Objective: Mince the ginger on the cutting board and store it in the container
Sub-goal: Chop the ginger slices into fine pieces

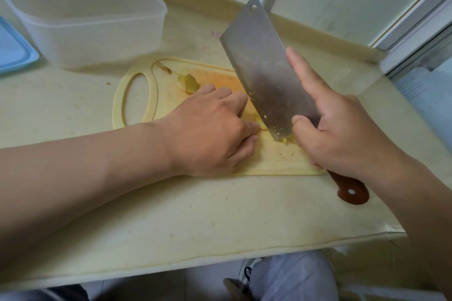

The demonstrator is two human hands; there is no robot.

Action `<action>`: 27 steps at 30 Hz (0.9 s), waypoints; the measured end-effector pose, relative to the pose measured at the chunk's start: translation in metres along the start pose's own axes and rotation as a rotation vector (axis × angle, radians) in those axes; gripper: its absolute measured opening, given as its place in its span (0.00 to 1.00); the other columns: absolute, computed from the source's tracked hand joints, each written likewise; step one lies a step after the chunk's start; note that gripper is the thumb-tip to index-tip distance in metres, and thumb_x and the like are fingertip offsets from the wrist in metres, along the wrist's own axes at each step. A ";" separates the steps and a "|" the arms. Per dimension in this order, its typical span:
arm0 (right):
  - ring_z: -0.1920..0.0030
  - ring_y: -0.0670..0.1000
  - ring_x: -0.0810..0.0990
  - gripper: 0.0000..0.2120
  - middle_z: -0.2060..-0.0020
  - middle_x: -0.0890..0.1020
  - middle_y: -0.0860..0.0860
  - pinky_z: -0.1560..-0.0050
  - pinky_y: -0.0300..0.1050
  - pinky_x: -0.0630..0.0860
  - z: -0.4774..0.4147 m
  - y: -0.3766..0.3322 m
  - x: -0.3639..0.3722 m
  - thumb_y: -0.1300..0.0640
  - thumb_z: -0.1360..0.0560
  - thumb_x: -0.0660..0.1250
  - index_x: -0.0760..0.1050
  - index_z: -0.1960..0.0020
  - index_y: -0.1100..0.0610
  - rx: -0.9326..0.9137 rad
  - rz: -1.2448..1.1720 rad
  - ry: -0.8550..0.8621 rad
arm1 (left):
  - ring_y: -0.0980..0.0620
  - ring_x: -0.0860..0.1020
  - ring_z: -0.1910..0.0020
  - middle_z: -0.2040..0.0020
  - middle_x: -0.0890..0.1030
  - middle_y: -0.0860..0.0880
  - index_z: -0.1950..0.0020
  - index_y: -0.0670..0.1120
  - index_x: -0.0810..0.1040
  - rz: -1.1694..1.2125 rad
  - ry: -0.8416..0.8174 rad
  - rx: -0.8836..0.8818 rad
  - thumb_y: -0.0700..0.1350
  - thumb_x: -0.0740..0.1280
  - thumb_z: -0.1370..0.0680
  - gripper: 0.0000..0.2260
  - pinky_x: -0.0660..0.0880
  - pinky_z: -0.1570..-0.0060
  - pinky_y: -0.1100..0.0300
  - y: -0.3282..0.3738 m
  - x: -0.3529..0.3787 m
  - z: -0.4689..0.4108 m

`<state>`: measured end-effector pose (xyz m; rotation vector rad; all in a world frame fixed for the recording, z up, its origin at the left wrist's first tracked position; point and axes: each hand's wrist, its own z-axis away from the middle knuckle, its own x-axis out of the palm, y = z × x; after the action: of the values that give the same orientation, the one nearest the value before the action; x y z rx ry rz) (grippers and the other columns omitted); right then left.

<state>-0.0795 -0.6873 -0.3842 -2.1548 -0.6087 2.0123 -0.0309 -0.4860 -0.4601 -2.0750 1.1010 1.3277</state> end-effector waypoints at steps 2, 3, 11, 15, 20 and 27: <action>0.74 0.55 0.76 0.44 0.73 0.77 0.58 0.66 0.52 0.77 -0.004 -0.002 -0.002 0.64 0.22 0.61 0.48 0.20 0.28 0.001 0.021 -0.028 | 0.45 0.68 0.64 0.60 0.72 0.45 0.47 0.49 0.85 -0.007 0.002 0.002 0.56 0.50 0.20 0.25 0.62 0.61 0.54 0.000 0.000 0.000; 0.74 0.54 0.76 0.44 0.73 0.78 0.57 0.64 0.52 0.77 -0.007 -0.003 -0.003 0.64 0.22 0.60 0.48 0.20 0.28 0.005 0.030 -0.050 | 0.45 0.68 0.64 0.60 0.72 0.45 0.48 0.49 0.85 -0.011 0.002 0.003 0.56 0.50 0.20 0.25 0.60 0.61 0.55 0.000 0.000 0.000; 0.80 0.51 0.79 0.45 0.77 0.79 0.51 0.72 0.49 0.82 -0.032 -0.022 -0.010 0.63 0.24 0.60 0.45 0.19 0.30 0.073 0.111 -0.230 | 0.48 0.63 0.63 0.60 0.73 0.46 0.47 0.48 0.85 0.001 0.015 0.012 0.56 0.50 0.19 0.25 0.59 0.60 0.55 0.000 0.001 -0.001; 0.78 0.47 0.79 0.45 0.69 0.79 0.51 0.71 0.48 0.82 -0.058 -0.031 0.000 0.63 0.25 0.60 0.47 0.17 0.36 0.033 0.124 -0.175 | 0.45 0.69 0.64 0.61 0.72 0.45 0.47 0.48 0.85 0.000 -0.015 0.014 0.56 0.50 0.20 0.25 0.64 0.61 0.54 0.001 -0.001 -0.002; 0.72 0.51 0.78 0.44 0.72 0.78 0.55 0.64 0.53 0.78 -0.032 -0.018 0.014 0.63 0.25 0.60 0.47 0.16 0.38 0.029 0.010 0.055 | 0.43 0.71 0.65 0.61 0.73 0.45 0.45 0.48 0.85 0.006 -0.020 0.004 0.56 0.50 0.20 0.25 0.66 0.61 0.53 0.002 -0.004 -0.001; 0.75 0.59 0.78 0.44 0.73 0.78 0.62 0.68 0.57 0.80 0.009 -0.004 0.008 0.63 0.21 0.61 0.45 0.20 0.27 0.061 -0.043 0.070 | 0.44 0.72 0.63 0.59 0.73 0.45 0.47 0.50 0.85 -0.014 -0.017 0.001 0.57 0.47 0.19 0.26 0.62 0.60 0.54 0.002 -0.003 -0.001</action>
<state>-0.0885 -0.6824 -0.3913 -2.1481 -0.5704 1.9000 -0.0329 -0.4863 -0.4569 -2.0635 1.0774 1.3357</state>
